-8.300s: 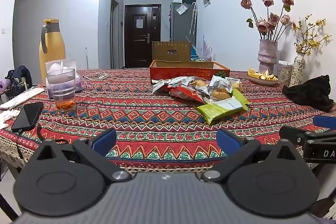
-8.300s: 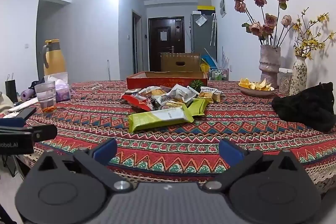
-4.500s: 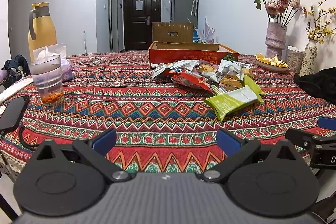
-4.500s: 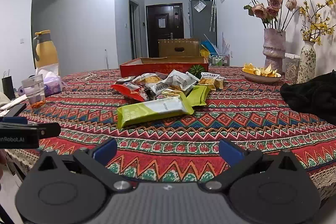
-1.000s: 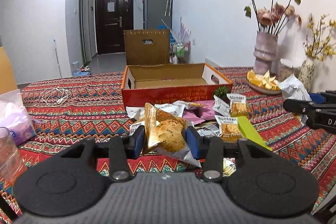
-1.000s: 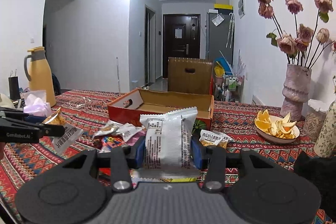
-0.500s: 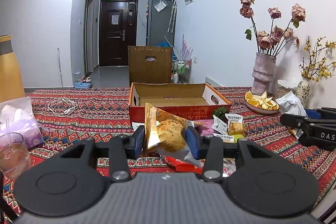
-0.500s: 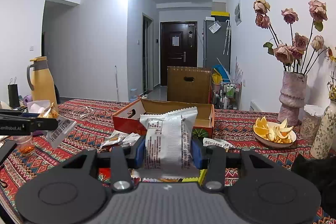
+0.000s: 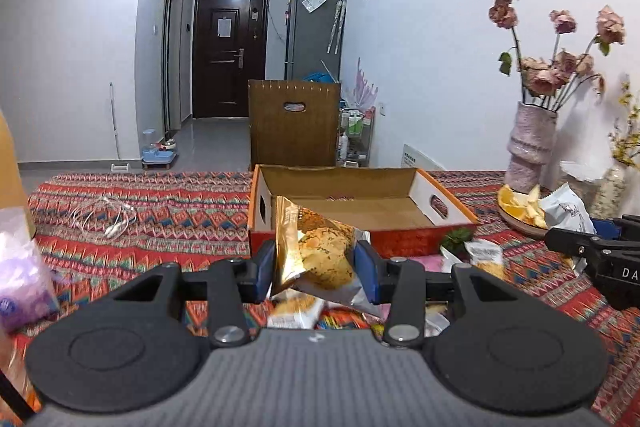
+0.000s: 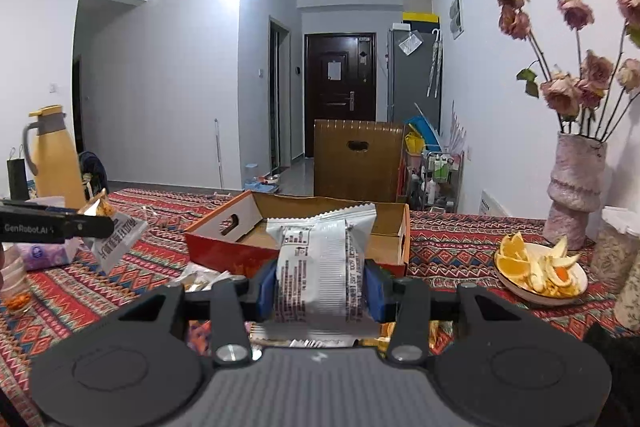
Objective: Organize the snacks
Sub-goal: 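Lift the packets and carry both grippers over the open cardboard box, then open both grippers to drop the biscuit packets into the box, then move both tools back toward the snack pile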
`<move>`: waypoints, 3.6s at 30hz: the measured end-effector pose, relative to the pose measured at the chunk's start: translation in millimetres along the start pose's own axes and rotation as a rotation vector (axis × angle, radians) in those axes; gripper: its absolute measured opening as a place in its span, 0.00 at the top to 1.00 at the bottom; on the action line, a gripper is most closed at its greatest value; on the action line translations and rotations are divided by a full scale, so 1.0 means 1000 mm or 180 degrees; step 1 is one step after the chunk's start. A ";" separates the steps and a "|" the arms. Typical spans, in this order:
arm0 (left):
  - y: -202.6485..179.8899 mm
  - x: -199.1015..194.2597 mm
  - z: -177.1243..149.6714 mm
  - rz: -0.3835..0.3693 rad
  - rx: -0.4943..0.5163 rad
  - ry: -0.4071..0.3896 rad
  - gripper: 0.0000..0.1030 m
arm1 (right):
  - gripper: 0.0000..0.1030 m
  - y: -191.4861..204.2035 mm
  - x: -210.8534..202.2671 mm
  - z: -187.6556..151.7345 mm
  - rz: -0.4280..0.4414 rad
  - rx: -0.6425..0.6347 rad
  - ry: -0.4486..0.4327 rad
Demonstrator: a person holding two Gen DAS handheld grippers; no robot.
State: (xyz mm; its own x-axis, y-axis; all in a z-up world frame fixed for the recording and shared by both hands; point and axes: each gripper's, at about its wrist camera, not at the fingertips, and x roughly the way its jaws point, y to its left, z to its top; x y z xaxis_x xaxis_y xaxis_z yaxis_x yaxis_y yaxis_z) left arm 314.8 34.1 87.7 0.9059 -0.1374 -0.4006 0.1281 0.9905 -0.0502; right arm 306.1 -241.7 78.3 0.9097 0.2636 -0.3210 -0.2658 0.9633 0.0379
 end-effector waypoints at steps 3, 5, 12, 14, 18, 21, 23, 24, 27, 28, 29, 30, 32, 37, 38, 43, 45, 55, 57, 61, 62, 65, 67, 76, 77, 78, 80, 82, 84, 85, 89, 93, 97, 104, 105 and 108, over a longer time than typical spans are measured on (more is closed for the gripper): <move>0.006 0.027 0.011 0.0017 -0.0012 0.0029 0.58 | 0.58 -0.008 0.028 0.009 0.0015 0.0027 0.0027; 0.010 0.048 0.017 0.0026 -0.0018 0.0058 0.58 | 0.58 -0.013 0.048 0.016 0.0018 0.0021 0.0037; 0.020 0.122 0.035 0.0066 -0.0064 0.0214 0.58 | 0.58 -0.029 0.122 0.033 0.0024 0.0052 0.0152; 0.024 0.145 0.041 0.0051 -0.0092 0.0260 0.58 | 0.58 -0.035 0.146 0.035 0.0014 0.0092 0.0205; 0.033 0.189 0.054 0.0011 -0.0191 0.0304 0.58 | 0.58 -0.051 0.199 0.042 -0.0003 0.0208 0.0334; 0.041 0.226 0.064 -0.0003 -0.0297 0.0404 0.58 | 0.58 -0.062 0.242 0.046 -0.0036 0.0256 0.0493; 0.048 0.252 0.069 0.0011 -0.0380 0.0516 0.58 | 0.58 -0.067 0.270 0.048 -0.0111 0.0238 0.0594; 0.050 0.264 0.071 0.0017 -0.0394 0.0574 0.58 | 0.58 -0.069 0.281 0.049 -0.0121 0.0245 0.0644; 0.056 0.294 0.075 0.0043 -0.0435 0.0695 0.57 | 0.58 -0.077 0.313 0.049 -0.0151 0.0321 0.0779; 0.057 0.304 0.076 0.0092 -0.0431 0.0721 0.57 | 0.58 -0.077 0.322 0.049 -0.0174 0.0313 0.0808; 0.059 0.311 0.078 0.0134 -0.0421 0.0737 0.57 | 0.58 -0.079 0.329 0.049 -0.0207 0.0302 0.0843; 0.061 0.318 0.079 0.0169 -0.0414 0.0755 0.57 | 0.58 -0.080 0.337 0.049 -0.0231 0.0298 0.0885; 0.062 0.333 0.080 0.0178 -0.0386 0.0800 0.57 | 0.58 -0.085 0.350 0.047 -0.0287 0.0286 0.1017; 0.060 0.354 0.080 0.0232 -0.0347 0.0913 0.51 | 0.59 -0.086 0.374 0.050 -0.0323 0.0203 0.1276; 0.060 0.356 0.080 0.0218 -0.0376 0.0912 0.47 | 0.59 -0.083 0.378 0.051 -0.0363 0.0136 0.1312; 0.049 0.353 0.077 0.0255 -0.0172 0.0811 0.40 | 0.51 -0.066 0.392 0.056 -0.0503 -0.0080 0.1524; 0.049 0.352 0.078 0.0245 -0.0181 0.0790 0.32 | 0.47 -0.066 0.395 0.059 -0.0494 -0.0072 0.1570; 0.053 0.311 0.089 0.0194 -0.0311 0.0694 0.26 | 0.27 -0.076 0.365 0.077 -0.0295 0.0155 0.1404; 0.051 0.299 0.092 0.0140 -0.0296 0.0680 0.26 | 0.20 -0.075 0.352 0.082 -0.0231 0.0177 0.1350; 0.041 0.268 0.097 0.0144 -0.0243 0.0619 0.23 | 0.20 -0.071 0.323 0.089 -0.0205 0.0162 0.1273; 0.038 0.260 0.097 0.0140 -0.0223 0.0604 0.23 | 0.20 -0.069 0.315 0.090 -0.0194 0.0169 0.1256; 0.033 0.231 0.097 0.0152 -0.0182 0.0529 0.19 | 0.18 -0.066 0.288 0.090 -0.0131 0.0194 0.1175; 0.028 0.210 0.095 0.0166 -0.0173 0.0486 0.19 | 0.17 -0.063 0.268 0.087 -0.0096 0.0191 0.1135; 0.003 0.122 0.073 0.0149 -0.0040 0.0307 0.13 | 0.10 -0.048 0.180 0.066 -0.0005 0.0222 0.0984; 0.000 0.111 0.068 0.0152 -0.0038 0.0288 0.12 | 0.10 -0.047 0.171 0.063 0.0017 0.0228 0.0976; -0.001 0.102 0.063 0.0147 -0.0045 0.0271 0.12 | 0.10 -0.045 0.163 0.059 0.0020 0.0238 0.0959; -0.005 0.085 0.053 0.0130 -0.0038 0.0250 0.11 | 0.10 -0.043 0.142 0.051 0.0021 0.0260 0.0922; -0.009 0.068 0.042 0.0101 -0.0027 0.0232 0.09 | 0.10 -0.040 0.123 0.043 0.0023 0.0264 0.0877; -0.012 0.053 0.030 0.0110 -0.0028 0.0241 0.09 | 0.09 -0.039 0.104 0.033 0.0047 0.0297 0.0835; -0.014 0.044 0.022 0.0097 -0.0041 0.0245 0.09 | 0.09 -0.039 0.097 0.029 0.0064 0.0320 0.0823; -0.018 0.008 -0.003 0.0063 -0.0059 0.0206 0.06 | 0.09 -0.038 0.063 0.008 0.0046 0.0345 0.0751; -0.026 -0.025 -0.027 0.0151 0.0001 0.0146 0.06 | 0.08 -0.036 0.029 -0.015 0.0035 0.0370 0.0645; -0.038 -0.057 -0.050 0.0180 0.0035 0.0078 0.05 | 0.08 -0.031 -0.002 -0.038 0.0010 0.0397 0.0557; -0.053 -0.105 -0.098 0.0205 -0.0049 0.0061 0.05 | 0.05 -0.009 -0.061 -0.084 0.0001 0.0301 0.0446; -0.055 -0.112 -0.104 0.0214 -0.0067 0.0052 0.05 | 0.04 -0.006 -0.068 -0.090 0.0006 0.0281 0.0445; -0.058 -0.129 -0.120 0.0262 -0.0076 0.0029 0.04 | 0.04 0.003 -0.088 -0.107 0.0039 0.0242 0.0441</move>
State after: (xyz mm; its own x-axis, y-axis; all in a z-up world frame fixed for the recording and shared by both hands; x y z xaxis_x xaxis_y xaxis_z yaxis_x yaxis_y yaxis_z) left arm 141.7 -4.9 33.0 0.9093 -0.0556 -0.4124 0.0435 0.9983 -0.0386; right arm 190.9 -267.8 5.2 0.8523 0.2709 -0.4474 -0.2469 0.9625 0.1125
